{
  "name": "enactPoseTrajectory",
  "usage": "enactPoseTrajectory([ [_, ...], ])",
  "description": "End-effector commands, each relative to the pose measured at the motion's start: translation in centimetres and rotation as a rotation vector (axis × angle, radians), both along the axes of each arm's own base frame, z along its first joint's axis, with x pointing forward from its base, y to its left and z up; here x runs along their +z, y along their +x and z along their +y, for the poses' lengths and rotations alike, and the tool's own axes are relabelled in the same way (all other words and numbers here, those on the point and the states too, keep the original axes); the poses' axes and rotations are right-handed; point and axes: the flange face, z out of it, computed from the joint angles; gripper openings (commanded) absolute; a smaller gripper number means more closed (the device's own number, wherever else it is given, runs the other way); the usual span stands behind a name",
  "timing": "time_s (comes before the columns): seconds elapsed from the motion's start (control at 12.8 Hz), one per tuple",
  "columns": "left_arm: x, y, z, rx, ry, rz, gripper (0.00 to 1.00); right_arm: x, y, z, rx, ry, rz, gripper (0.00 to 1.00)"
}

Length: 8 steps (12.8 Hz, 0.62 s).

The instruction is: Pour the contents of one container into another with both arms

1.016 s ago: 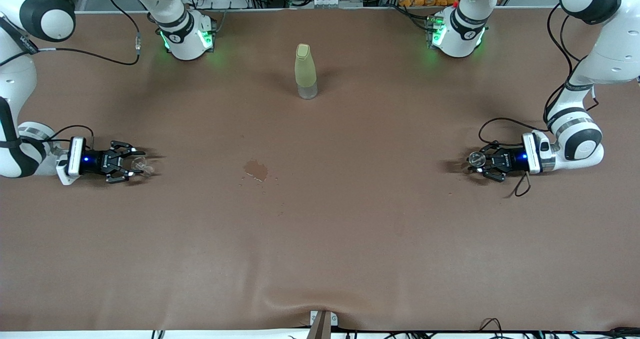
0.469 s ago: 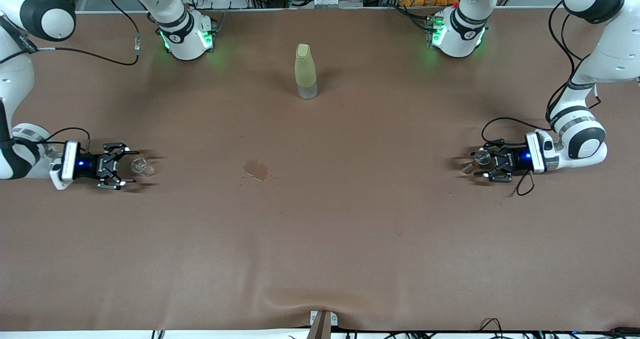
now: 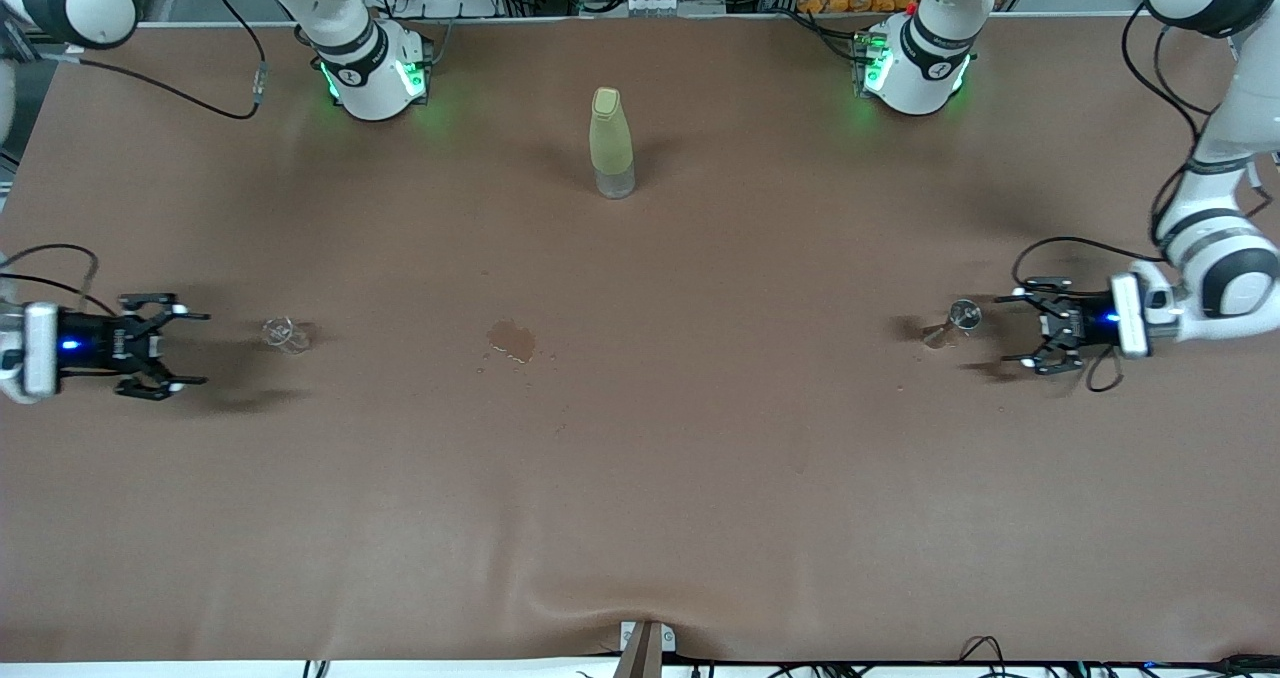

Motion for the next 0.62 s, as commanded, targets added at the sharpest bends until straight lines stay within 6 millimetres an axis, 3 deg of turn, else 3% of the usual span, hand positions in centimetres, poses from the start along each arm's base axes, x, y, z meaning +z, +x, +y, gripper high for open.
enactPoseTrajectory([
  [0.0, 6.6, 2.8, 2.0, 0.014, 0.107, 0.118, 1.00, 8.9, 1.3, 0.1, -0.060, -0.206, 0.180, 1.00],
  [0.16, 13.3, 5.3, 1.9, 0.068, 0.218, 0.235, 1.00, 14.7, 2.0, 1.5, -0.137, -0.360, 0.337, 1.00],
  [0.23, 16.7, 6.6, 0.6, 0.086, 0.280, 0.287, 1.00, 16.0, 2.0, 1.9, -0.183, -0.389, 0.400, 1.00],
  [0.31, 20.5, 7.8, -0.9, 0.107, 0.344, 0.323, 1.00, 17.0, 2.1, 2.0, -0.226, -0.394, 0.453, 1.00],
  [0.39, 23.1, 8.8, -3.0, 0.133, 0.397, 0.378, 1.00, 18.4, 2.4, 2.8, -0.263, -0.404, 0.502, 1.00],
  [0.55, 28.2, 9.9, -7.6, 0.203, 0.529, 0.499, 1.00, 22.8, 3.4, 5.5, -0.361, -0.542, 0.632, 1.00],
])
